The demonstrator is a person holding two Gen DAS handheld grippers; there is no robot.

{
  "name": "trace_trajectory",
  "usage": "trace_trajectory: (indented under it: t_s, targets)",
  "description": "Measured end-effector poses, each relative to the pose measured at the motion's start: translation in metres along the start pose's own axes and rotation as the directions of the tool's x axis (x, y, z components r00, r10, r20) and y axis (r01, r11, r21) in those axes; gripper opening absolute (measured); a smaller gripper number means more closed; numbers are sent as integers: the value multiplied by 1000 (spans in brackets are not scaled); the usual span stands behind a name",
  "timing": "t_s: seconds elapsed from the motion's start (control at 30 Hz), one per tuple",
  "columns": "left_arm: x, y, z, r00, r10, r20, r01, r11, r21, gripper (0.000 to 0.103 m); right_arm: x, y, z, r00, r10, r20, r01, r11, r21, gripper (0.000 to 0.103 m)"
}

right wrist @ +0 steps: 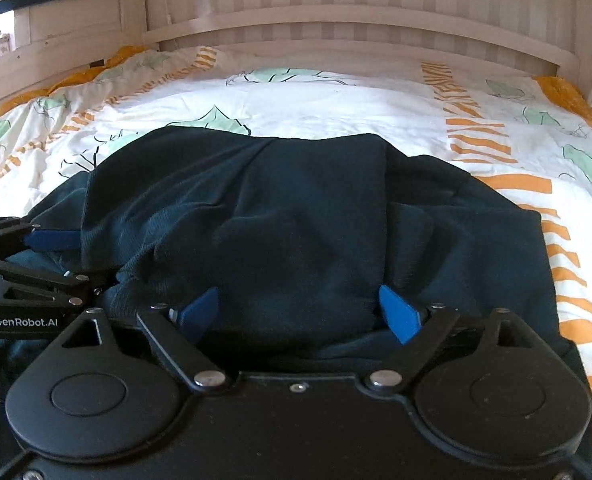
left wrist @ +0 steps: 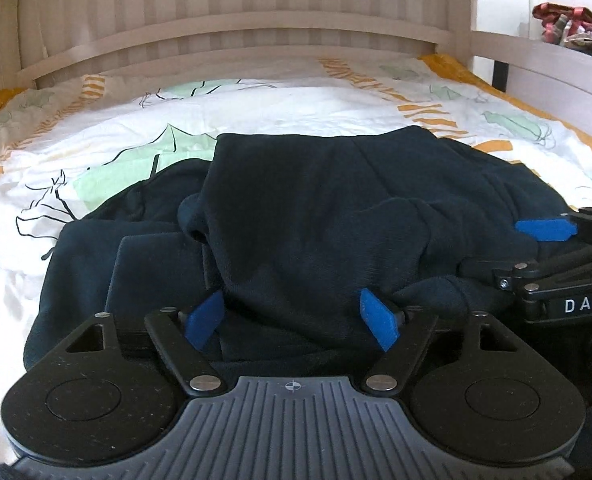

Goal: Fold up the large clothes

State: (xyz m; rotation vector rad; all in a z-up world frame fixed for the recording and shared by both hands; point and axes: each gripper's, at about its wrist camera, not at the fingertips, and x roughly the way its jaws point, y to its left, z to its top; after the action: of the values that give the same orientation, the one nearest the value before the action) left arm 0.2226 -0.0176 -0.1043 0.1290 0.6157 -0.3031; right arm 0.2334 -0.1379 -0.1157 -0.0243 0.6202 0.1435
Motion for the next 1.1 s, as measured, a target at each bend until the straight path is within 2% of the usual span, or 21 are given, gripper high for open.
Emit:
trace_trajectory:
  t_s: [0.27,0.47,0.53,0.6,0.83,0.87,1.1]
  targets:
    - [-1,1,2,1000,4,-9,-4,1000,5,76,2,-1,0,1000,7,2,-7,1000,6,91]
    - [-21,6,10,999,-12,-41,10,999,-47,78,-7,-6,7,998,56,-28,-55,998,37,102]
    - [-38,5,10,999,-32,-42,30,998,-57,85,-22,-8,9,998,57,-30,-55,996,74,102]
    - [-55,5,8,997,-47,-54,44,997,-60,96,-43,-13,9,996,85,-2,-84,989,120,102]
    - [-122,20,-7,992,-112,-65,107,990,-89,99,-120,-24,-7,995,97,21,-99,987,130,102]
    - [-130,23,-10,991,-119,-68,112,989,-96,102,-130,-28,-11,995,100,18,-101,985,138,102]
    - [-169,43,-33,984,-120,-130,99,983,-157,103,-171,-52,-38,993,96,-75,-74,964,257,102]
